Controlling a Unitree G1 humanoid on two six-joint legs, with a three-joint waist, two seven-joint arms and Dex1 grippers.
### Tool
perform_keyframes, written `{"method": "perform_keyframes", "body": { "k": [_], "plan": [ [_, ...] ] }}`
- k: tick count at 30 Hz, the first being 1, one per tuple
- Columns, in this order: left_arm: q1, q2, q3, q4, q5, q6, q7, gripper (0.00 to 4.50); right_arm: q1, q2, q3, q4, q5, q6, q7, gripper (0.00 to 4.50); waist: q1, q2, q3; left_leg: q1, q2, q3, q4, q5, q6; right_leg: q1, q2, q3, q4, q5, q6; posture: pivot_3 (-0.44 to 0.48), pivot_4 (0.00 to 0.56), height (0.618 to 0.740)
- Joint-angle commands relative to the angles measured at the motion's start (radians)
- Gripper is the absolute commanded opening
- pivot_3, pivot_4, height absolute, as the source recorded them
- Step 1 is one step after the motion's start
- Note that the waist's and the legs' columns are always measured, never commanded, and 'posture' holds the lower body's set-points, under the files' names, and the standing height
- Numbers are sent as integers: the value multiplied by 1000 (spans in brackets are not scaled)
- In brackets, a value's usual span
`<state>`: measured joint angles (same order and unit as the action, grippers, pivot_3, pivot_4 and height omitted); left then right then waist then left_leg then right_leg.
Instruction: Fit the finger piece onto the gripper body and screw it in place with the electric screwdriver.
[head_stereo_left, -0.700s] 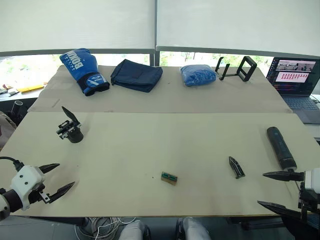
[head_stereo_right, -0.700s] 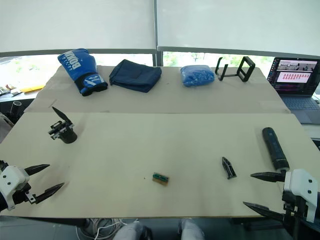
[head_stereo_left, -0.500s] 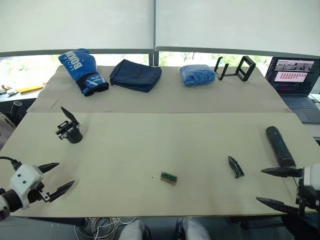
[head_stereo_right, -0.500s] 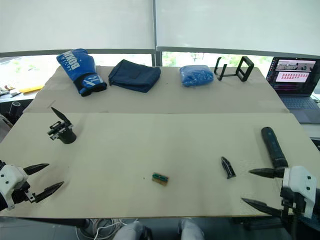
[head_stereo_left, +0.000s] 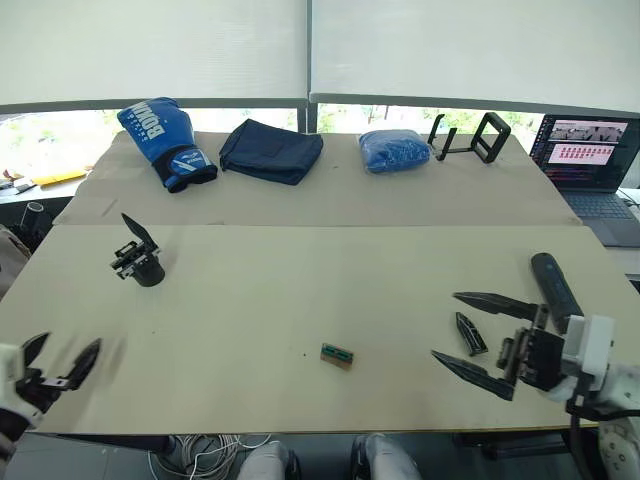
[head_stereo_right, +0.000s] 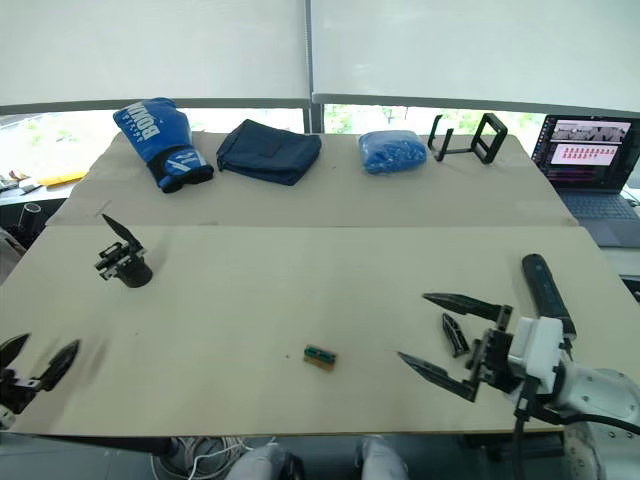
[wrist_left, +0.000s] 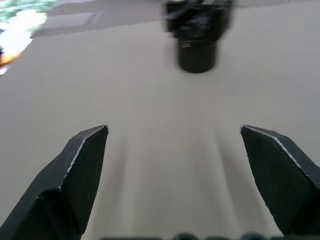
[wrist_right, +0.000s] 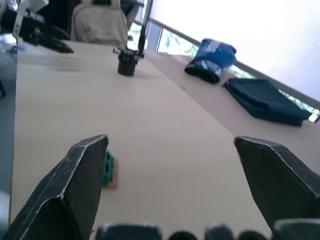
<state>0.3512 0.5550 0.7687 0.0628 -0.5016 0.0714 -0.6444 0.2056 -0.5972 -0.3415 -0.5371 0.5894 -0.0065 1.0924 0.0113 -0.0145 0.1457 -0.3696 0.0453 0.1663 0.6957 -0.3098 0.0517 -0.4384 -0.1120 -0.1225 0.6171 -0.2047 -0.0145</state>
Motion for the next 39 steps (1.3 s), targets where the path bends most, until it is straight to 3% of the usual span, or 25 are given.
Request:
{"method": "perform_keyframes", "body": {
  "k": [1,7,13,18,24,39],
  "plan": [
    [-18,-33,60,6,-20,-29,81,4500,-31,18,64,-73,5,4,-56,4423,2,-2,-1,0,0,0,0,0,0,0,0,0,0,0,-1,0,150,740],
    [-92,-49,7,-27,9,-27,158,4500,-53,14,126,-83,-9,-4,-82,4423,13,-8,-5,0,-1,0,1,-2,-3,1,0,-1,0,3,-6,0,150,740],
    [-170,2,-102,-20,21,56,128,4500,-44,14,111,-27,-2,-43,-51,4423,6,-10,-6,0,-1,2,1,-1,-3,1,6,-2,2,3,-6,0,150,740],
    [-293,42,-217,91,110,57,136,4500,-50,26,112,40,-19,-107,-28,4423,2,-10,-6,2,-1,3,2,0,-4,0,7,-1,6,2,-5,0,150,740],
    [-476,30,-328,259,207,6,176,4500,-15,39,115,80,-41,-192,-8,4423,1,-10,-6,2,-1,3,2,3,-1,0,8,-2,8,2,-6,0,150,740],
    [-755,-2,-433,619,285,-131,192,4500,21,41,133,66,-73,-241,-37,4423,1,-10,-6,2,-2,3,3,5,2,0,7,-1,10,3,-6,0,150,740]
  ]
}}
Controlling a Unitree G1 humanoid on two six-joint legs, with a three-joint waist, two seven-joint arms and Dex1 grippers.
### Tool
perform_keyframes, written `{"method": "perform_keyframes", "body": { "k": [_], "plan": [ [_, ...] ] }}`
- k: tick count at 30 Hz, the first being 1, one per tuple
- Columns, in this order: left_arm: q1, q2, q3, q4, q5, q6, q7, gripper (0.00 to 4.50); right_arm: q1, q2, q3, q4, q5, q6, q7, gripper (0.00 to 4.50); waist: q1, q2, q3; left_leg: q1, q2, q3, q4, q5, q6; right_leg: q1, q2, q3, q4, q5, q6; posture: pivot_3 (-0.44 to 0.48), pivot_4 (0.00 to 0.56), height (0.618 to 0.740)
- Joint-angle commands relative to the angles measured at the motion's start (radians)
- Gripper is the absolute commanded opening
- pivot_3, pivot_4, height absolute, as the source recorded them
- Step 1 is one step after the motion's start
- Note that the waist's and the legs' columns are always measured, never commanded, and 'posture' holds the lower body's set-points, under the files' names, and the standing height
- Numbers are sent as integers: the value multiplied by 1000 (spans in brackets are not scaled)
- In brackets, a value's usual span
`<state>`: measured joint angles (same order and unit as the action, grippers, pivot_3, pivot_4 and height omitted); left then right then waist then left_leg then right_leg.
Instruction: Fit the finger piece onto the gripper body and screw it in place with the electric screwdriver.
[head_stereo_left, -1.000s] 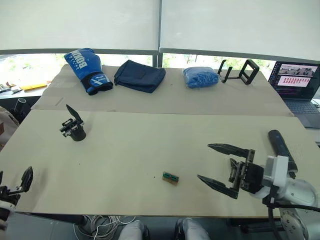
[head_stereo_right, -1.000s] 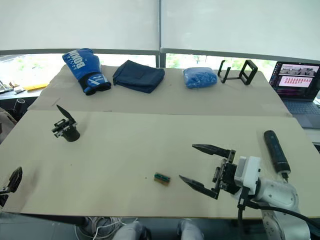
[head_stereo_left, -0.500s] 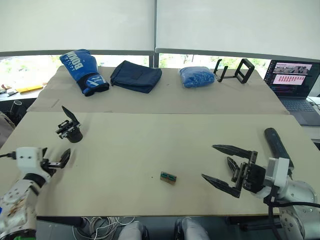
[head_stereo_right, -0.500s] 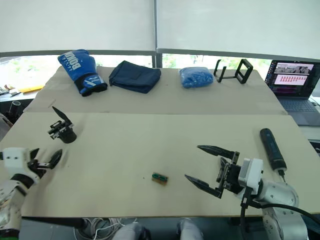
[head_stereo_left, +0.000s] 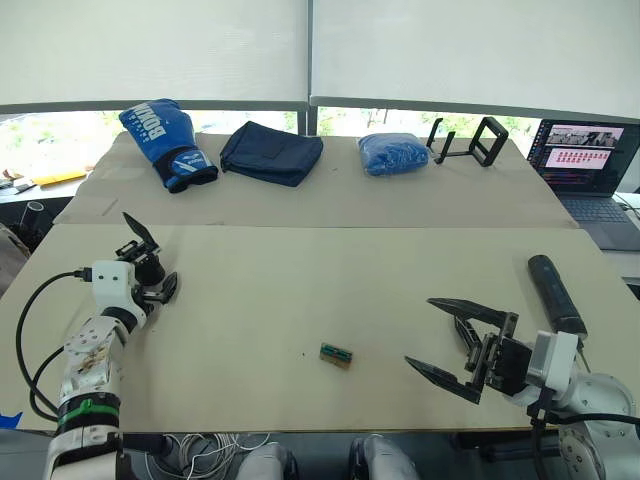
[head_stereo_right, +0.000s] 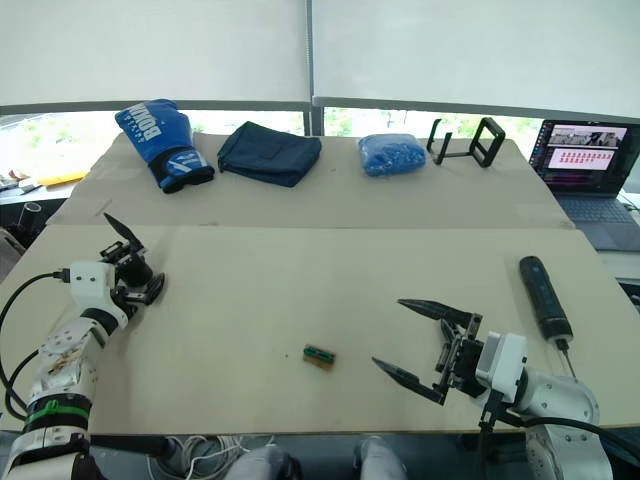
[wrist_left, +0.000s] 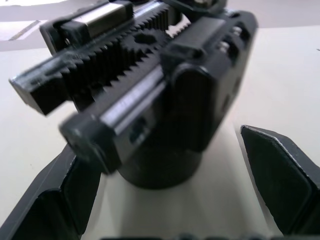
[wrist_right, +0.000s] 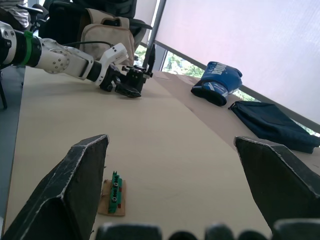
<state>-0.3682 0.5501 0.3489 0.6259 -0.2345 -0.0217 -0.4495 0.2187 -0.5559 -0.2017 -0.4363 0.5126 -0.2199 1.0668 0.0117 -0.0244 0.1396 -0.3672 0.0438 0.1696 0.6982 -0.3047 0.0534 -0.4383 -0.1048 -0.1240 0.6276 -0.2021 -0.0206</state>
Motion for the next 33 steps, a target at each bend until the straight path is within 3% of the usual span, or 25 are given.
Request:
{"method": "perform_keyframes", "body": {
  "k": [1,3,4,6,9,14,17,22,27,33],
  "plan": [
    [-46,7,-20,81,27,-50,-4,4500,12,-2,-9,-38,4,-28,-14,4423,2,0,0,0,0,0,0,0,0,0,0,0,0,0,0,0,150,740],
    [-59,17,-27,125,41,-68,-2,4500,21,-5,-14,-42,4,-29,-17,4423,3,0,0,0,0,0,1,0,0,0,0,0,0,0,0,0,150,740],
    [-62,21,-26,142,45,-78,2,4075,23,-6,-16,-44,4,-29,-20,4500,3,1,0,0,0,0,1,0,0,0,-1,0,0,0,0,0,150,740],
    [-63,24,-16,160,34,-91,-12,3638,24,-7,-20,-45,3,-28,-25,4500,1,1,-1,1,0,0,1,0,0,1,-1,0,1,0,0,0,150,740],
    [-63,12,17,157,-18,-80,-40,2402,24,-9,-22,-45,4,-29,-29,4500,0,1,-1,2,0,0,0,0,0,1,-1,0,2,0,1,0,150,740],
    [-24,-44,21,-62,-127,-25,-134,2388,36,-23,-41,-47,21,-29,-23,4500,2,1,0,1,0,0,1,0,0,0,-2,0,2,0,0,0,150,740],
    [43,-94,-73,-339,-143,49,-164,2388,65,-40,-60,-40,32,-36,1,4500,11,0,0,-2,-1,-1,5,0,1,0,-2,-1,1,0,1,0,150,740],
    [91,-129,-219,-596,-90,96,-183,2388,67,-48,-78,-21,36,-43,9,4500,12,-5,3,-4,-2,-1,8,-1,3,0,-2,0,0,0,2,0,150,740],
    [78,-168,-326,-656,-52,120,-186,2388,94,-53,-72,-40,36,-40,16,4500,1,-4,3,-2,-1,-2,7,-1,3,1,-1,1,1,0,2,0,150,740],
    [5,-290,-517,-574,80,90,-165,2388,128,-60,-80,-75,29,-32,4,4500,11,-4,3,-3,-1,-2,7,-1,3,1,-1,1,1,0,2,0,150,740]
  ]
}}
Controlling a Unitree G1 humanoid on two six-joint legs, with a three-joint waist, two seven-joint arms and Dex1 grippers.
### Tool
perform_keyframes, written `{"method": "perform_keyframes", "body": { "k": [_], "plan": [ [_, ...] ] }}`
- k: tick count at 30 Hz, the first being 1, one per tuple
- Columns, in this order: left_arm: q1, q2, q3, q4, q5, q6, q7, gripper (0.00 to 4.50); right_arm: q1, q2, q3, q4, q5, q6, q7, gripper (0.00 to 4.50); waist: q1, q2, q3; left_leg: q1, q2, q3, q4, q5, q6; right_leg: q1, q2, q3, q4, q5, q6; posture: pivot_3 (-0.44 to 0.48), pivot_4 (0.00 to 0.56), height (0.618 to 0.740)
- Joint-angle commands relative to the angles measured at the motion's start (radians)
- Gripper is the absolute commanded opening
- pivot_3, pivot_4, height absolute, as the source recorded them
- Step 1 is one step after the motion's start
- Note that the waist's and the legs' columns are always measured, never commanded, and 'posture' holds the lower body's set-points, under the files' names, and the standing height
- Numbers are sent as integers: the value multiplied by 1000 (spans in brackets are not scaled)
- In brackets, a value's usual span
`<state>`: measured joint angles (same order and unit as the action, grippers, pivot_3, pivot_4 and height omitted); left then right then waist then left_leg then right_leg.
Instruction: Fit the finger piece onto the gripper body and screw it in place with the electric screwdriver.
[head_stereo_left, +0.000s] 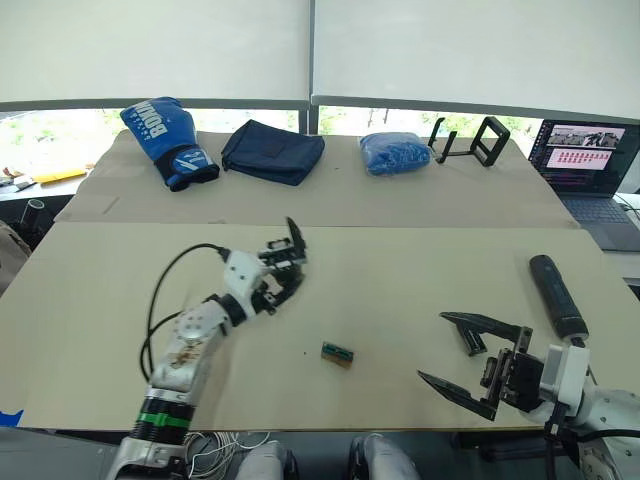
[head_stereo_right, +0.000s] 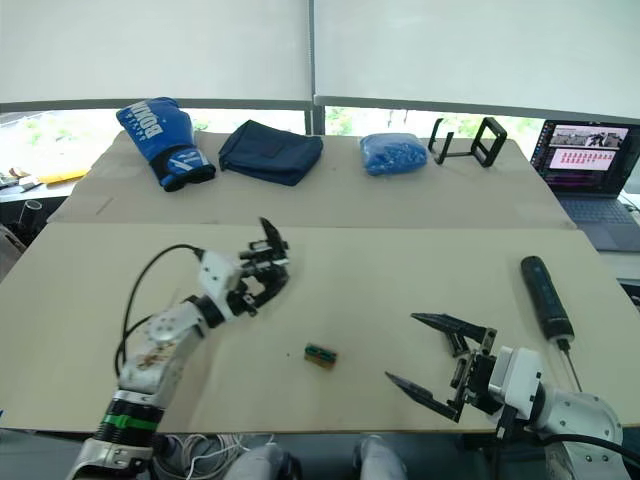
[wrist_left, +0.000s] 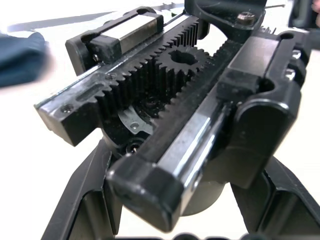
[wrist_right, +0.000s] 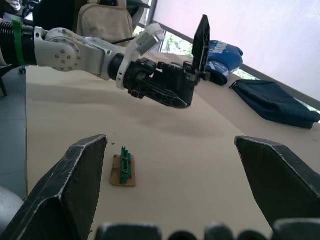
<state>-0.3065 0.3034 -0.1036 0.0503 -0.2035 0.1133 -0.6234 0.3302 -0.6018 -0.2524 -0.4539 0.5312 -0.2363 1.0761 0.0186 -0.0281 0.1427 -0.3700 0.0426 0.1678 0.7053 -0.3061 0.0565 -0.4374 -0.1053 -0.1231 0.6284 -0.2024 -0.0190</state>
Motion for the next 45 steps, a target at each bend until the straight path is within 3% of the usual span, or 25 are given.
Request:
{"method": "perform_keyframes", "body": {
  "k": [1,11,21,23,25,26,35,45],
  "plan": [
    [-65,-62,-81,16,62,-47,16,2388,24,-14,-31,-66,11,-15,-10,4500,6,0,0,0,-1,0,0,0,1,0,0,0,0,0,0,0,150,740],
    [-80,-111,-159,115,164,-99,25,2388,70,-11,-30,-94,3,-16,-37,4500,0,0,0,0,0,-1,0,-1,2,-1,-1,0,0,0,0,0,150,740],
    [-49,-117,-132,146,137,-107,7,2388,72,-19,-28,-100,-4,-10,-56,4500,5,0,0,0,0,-1,0,-2,4,0,-2,0,-1,0,0,0,150,740],
    [-44,-111,-121,149,132,-108,2,3417,70,-24,-28,-100,-4,-4,-59,4500,5,0,0,0,0,-1,0,-2,4,0,-2,0,-1,0,0,0,150,740],
    [-41,-102,-104,158,122,-109,-3,4213,69,-31,-28,-100,-4,1,-61,4500,5,0,0,0,0,-1,0,-2,4,0,-2,0,-1,0,0,0,150,740],
    [-40,-94,-100,159,118,-110,-13,4388,68,-33,-29,-99,-2,3,-61,4500,5,0,0,0,0,-2,0,-2,4,0,-3,0,-1,0,0,0,150,740],
    [-53,9,-72,175,15,-80,-234,4388,67,-48,-36,-90,5,2,-57,4500,5,1,0,0,0,-1,0,-2,4,0,-2,0,-1,0,0,0,150,740],
    [-291,68,-71,519,-7,-193,-568,4388,58,-60,-40,-80,11,6,-51,4500,9,1,0,-1,-1,-1,1,-2,4,0,-2,-1,-1,-1,2,0,150,740]
  ]
}}
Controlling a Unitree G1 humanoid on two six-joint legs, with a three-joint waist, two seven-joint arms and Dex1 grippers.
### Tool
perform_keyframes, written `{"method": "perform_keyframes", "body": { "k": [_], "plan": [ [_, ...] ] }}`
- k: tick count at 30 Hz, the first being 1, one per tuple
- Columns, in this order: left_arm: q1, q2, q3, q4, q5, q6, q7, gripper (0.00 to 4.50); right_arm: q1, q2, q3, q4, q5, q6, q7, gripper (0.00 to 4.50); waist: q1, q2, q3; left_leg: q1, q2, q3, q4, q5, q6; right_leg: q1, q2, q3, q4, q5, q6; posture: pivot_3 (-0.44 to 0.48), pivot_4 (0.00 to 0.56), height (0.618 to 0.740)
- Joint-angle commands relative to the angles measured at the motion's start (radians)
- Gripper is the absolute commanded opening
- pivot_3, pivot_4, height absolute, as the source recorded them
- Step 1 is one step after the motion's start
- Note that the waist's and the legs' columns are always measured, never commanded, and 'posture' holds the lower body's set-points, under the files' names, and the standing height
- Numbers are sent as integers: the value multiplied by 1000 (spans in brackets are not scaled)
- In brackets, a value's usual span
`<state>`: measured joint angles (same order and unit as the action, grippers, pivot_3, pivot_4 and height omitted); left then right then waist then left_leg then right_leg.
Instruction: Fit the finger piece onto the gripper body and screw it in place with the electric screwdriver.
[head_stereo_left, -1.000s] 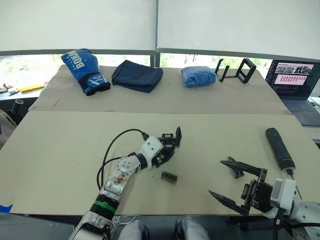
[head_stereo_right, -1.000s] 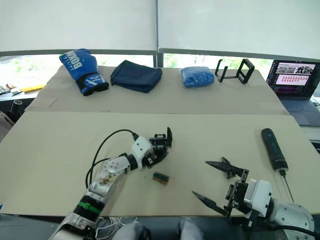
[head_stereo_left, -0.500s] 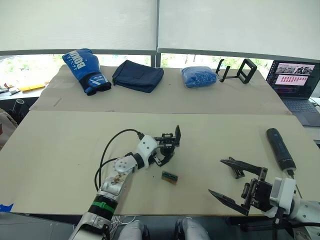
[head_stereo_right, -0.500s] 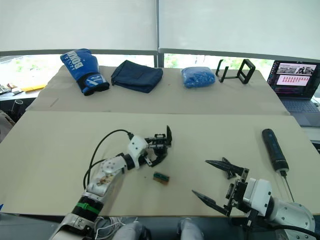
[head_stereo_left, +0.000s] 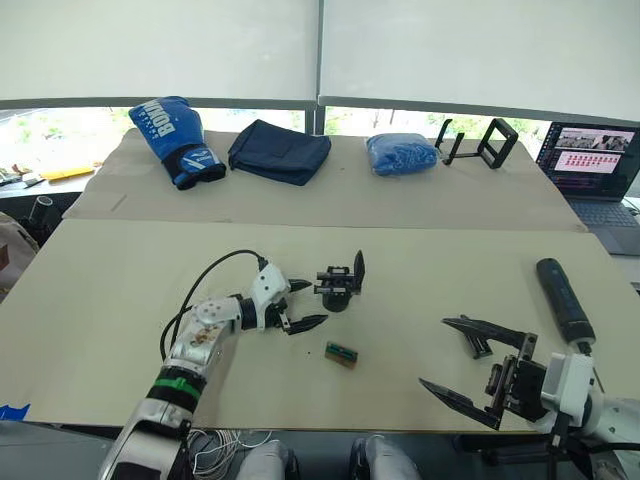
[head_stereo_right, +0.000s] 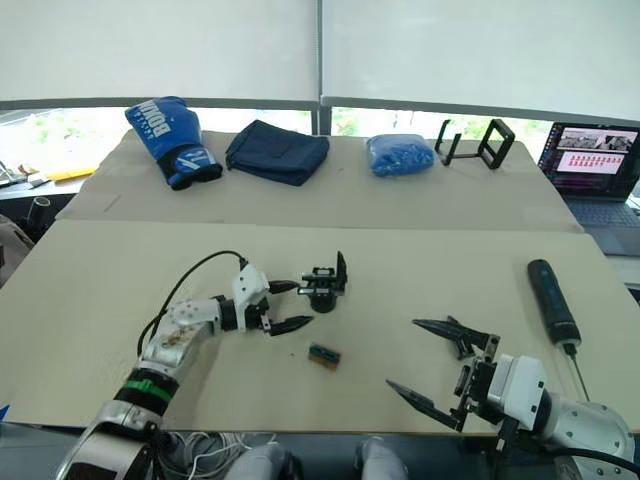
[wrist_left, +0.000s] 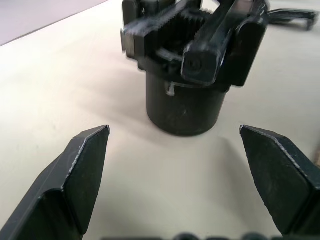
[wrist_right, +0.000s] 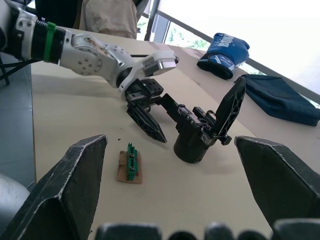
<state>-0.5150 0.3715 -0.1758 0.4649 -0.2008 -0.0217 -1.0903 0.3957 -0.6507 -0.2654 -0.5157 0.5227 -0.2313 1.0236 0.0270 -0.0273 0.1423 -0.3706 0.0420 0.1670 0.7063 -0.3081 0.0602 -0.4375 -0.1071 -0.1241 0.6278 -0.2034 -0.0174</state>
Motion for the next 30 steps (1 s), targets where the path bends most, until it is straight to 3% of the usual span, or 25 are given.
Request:
{"method": "perform_keyframes", "body": {
  "k": [1,7,15,18,21,27,30],
  "plan": [
    [-112,-8,4,158,-3,-84,-119,4388,-8,-12,-26,-19,19,2,1,4500,0,0,0,0,0,0,1,0,0,0,1,0,0,0,0,0,150,740],
    [-226,-63,5,368,18,-219,-234,4388,-7,-13,-31,-27,-2,0,-12,4500,-3,0,0,-2,0,0,5,-1,1,0,1,0,0,0,0,0,150,740],
    [-302,-112,15,528,78,-336,-223,4388,52,-6,-69,-47,-8,-9,-16,4500,-6,0,0,-4,0,-1,7,-2,4,0,1,0,0,0,0,0,150,740],
    [-301,-122,39,542,58,-349,-246,3608,62,-5,-76,-57,-8,-7,-25,4500,-7,0,0,-4,0,-1,7,-3,5,0,0,0,0,0,0,0,150,740],
    [-282,-132,35,554,79,-377,-254,2277,67,-8,-89,-61,-4,0,-32,4500,-10,0,0,-5,0,-1,7,-3,6,-1,0,0,0,1,1,0,150,740],
    [-247,-154,67,496,53,-368,-215,2284,73,-11,-89,-64,-4,4,-27,4500,-10,0,0,-5,0,-1,8,-4,7,-1,0,0,0,1,1,0,150,740],
    [-147,-166,114,285,14,-284,-80,2284,62,-10,-82,-48,-7,1,-24,4500,-13,0,0,-5,0,-1,8,-4,7,-1,-1,1,0,1,1,0,150,740]
  ]
}}
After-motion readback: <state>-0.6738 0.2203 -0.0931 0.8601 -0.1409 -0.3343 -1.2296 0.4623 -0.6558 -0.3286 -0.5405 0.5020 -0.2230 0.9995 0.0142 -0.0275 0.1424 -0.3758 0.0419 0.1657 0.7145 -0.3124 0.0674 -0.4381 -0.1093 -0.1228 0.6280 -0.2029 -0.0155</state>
